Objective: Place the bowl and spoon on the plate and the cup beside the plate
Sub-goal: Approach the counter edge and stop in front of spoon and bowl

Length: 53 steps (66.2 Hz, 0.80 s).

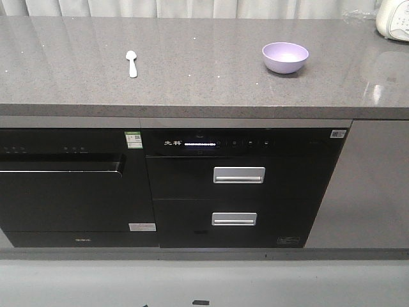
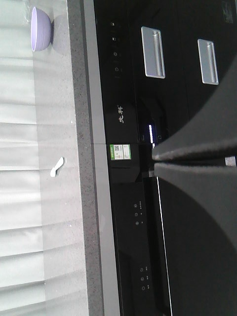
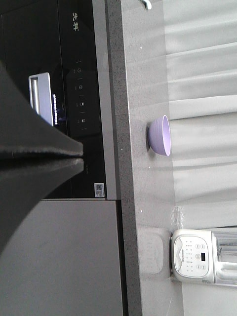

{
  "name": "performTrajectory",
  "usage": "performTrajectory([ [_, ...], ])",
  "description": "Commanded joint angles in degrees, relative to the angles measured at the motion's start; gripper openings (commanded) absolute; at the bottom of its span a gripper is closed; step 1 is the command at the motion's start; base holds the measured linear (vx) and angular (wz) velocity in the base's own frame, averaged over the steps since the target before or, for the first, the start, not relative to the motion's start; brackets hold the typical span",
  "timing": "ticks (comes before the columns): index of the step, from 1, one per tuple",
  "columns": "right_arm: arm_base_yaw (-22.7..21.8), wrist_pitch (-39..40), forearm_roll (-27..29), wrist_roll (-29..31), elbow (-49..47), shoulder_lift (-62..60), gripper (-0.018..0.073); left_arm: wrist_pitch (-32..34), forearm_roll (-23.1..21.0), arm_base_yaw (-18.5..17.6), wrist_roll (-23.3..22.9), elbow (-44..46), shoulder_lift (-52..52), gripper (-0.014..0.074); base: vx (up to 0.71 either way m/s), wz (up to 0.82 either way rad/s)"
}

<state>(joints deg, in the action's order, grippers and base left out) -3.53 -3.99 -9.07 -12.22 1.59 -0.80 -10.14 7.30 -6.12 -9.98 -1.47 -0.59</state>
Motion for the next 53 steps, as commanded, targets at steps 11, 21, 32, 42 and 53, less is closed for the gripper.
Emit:
performTrajectory([
  [11,-0.29,4.34,-0.20,0.17,0.24,-0.39,-0.0003,3.91,-0.06,0.14,-0.72,0.44,0.44,-0.0006,0.07,-0.02],
  [21,-0.29,4.34,-0.20,0.17,0.24,-0.39,-0.0003,3.91,-0.06,0.14,-0.72,0.44,0.44,-0.0006,0.06,-0.02],
  [32,-0.29,4.34,-0.20,0.17,0.24,-0.39,-0.0003,3.91,-0.06,0.14,-0.72,0.44,0.44,-0.0006,0.05,-0.01],
  [42,-0.29,4.34,-0.20,0.17,0.24,-0.39,-0.0003,3.91,-0.06,0.14,-0.72,0.44,0.44,-0.0006,0.05,-0.01],
  [53,-0.29,4.34,-0.20,0.17,0.24,-0.39,-0.0003,3.91,-0.06,0.14,-0.72,0.44,0.44,-0.0006,0.05,-0.01],
])
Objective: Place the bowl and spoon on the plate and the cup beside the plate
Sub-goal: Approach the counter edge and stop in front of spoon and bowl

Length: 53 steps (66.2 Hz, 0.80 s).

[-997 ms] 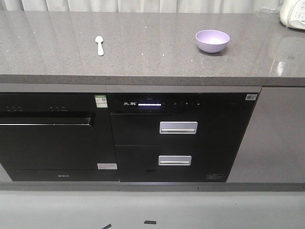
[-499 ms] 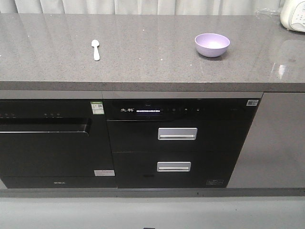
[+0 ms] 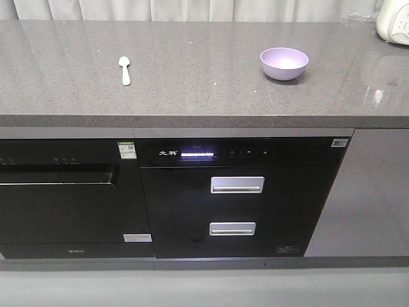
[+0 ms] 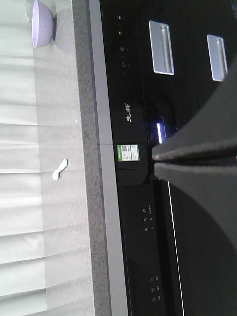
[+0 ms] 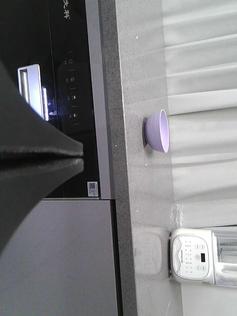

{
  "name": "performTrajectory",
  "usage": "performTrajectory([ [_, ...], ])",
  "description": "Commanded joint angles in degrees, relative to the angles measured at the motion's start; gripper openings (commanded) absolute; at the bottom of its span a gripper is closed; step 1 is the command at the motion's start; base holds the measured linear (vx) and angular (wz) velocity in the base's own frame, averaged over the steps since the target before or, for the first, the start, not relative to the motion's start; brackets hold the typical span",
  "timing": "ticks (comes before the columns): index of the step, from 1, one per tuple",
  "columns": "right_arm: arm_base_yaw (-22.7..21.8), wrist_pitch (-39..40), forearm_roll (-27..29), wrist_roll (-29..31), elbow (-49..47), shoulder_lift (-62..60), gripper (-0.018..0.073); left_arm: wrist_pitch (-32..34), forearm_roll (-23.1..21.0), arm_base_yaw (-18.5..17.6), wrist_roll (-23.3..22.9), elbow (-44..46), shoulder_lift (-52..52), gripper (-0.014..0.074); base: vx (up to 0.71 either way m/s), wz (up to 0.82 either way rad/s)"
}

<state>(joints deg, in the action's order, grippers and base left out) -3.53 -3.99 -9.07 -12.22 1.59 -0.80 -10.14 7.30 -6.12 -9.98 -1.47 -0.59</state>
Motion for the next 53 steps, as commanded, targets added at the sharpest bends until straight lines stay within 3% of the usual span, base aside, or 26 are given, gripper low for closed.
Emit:
performTrajectory([
  [1,-0.29,4.34,-0.20,0.17,0.24,-0.39,-0.0003,3.91,-0.06,0.14,-0.72,0.44,0.44,-0.0006,0.05,-0.01],
  [53,-0.29,4.34,-0.20,0.17,0.24,-0.39,-0.0003,3.91,-0.06,0.14,-0.72,0.44,0.44,-0.0006,0.07,0.00],
])
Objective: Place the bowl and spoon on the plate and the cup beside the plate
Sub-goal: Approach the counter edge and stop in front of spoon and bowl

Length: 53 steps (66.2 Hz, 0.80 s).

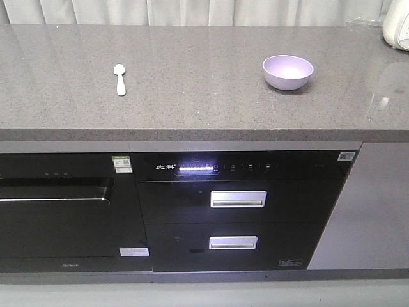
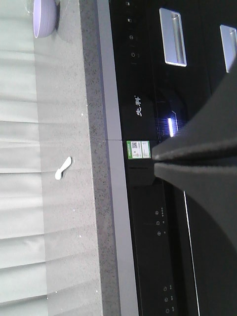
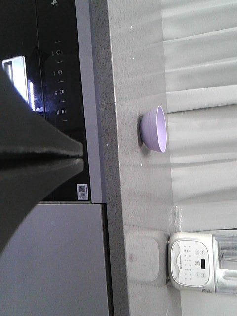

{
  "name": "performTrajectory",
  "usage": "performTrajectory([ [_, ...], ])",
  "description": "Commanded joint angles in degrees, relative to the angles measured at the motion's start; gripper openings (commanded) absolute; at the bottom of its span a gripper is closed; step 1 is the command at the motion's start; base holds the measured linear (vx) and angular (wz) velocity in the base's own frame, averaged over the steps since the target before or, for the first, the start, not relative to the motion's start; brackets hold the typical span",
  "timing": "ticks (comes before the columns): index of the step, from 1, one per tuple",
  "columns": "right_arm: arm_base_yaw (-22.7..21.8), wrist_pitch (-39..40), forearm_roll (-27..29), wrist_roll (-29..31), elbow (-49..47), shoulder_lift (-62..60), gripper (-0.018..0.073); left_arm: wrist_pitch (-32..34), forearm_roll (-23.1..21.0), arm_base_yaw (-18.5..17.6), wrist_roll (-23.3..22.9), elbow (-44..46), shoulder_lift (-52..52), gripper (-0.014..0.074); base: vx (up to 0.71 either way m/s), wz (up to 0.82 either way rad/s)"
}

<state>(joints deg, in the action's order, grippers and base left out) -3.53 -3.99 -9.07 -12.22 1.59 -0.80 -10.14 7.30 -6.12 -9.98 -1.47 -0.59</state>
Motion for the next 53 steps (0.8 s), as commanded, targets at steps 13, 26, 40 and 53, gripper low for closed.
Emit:
performTrajectory([
  [13,-0.29,4.34,-0.20,0.17,0.24,-0.39,-0.0003,3.91,-0.06,0.14,-0.72,0.44,0.44,-0.0006,0.09,-0.01],
  [26,-0.29,4.34,-0.20,0.17,0.24,-0.39,-0.0003,3.91,-0.06,0.14,-0.72,0.44,0.44,-0.0006,0.09,0.00],
  [40,-0.29,4.34,-0.20,0.17,0.24,-0.39,-0.0003,3.91,-0.06,0.14,-0.72,0.44,0.44,-0.0006,0.09,0.01],
  [53,-0.29,4.34,-0.20,0.17,0.24,-0.39,-0.0003,3.91,-0.06,0.14,-0.72,0.44,0.44,-0.0006,0.09,0.00],
])
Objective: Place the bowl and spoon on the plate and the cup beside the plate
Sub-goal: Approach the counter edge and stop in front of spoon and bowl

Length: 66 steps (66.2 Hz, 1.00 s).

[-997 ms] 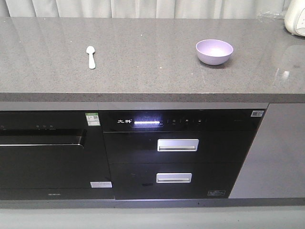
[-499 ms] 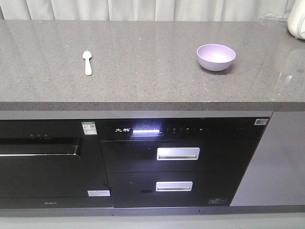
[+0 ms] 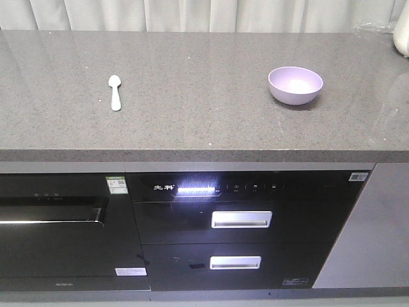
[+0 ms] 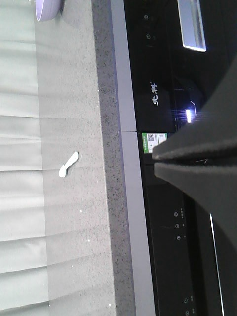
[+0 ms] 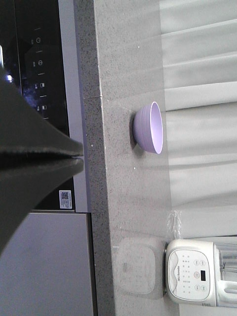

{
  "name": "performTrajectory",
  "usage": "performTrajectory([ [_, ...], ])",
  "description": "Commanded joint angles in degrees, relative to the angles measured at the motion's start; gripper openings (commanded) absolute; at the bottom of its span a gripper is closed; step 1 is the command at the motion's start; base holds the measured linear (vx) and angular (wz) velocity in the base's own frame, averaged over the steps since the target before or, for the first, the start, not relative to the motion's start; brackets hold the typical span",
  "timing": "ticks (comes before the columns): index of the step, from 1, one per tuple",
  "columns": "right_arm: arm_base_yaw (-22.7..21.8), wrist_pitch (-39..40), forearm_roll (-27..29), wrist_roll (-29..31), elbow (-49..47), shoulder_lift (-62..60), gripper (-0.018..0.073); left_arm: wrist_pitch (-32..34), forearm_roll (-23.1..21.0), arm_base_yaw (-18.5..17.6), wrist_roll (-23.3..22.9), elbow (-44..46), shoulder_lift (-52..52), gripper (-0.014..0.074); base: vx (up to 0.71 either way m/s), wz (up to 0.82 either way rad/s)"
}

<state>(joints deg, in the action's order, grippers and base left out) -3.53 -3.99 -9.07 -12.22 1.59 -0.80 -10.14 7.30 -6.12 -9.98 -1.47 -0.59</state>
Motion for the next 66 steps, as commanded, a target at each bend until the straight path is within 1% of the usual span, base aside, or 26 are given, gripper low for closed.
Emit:
performTrajectory([
  [1,-0.29,4.34,-0.20,0.17,0.24,-0.39,-0.0003,3.91,-0.06,0.14,-0.72,0.44,0.44,-0.0006,0.10,-0.01],
  [66,-0.29,4.34,-0.20,0.17,0.24,-0.39,-0.0003,3.91,-0.06,0.14,-0.72,0.44,0.44,-0.0006,0.09,-0.02],
])
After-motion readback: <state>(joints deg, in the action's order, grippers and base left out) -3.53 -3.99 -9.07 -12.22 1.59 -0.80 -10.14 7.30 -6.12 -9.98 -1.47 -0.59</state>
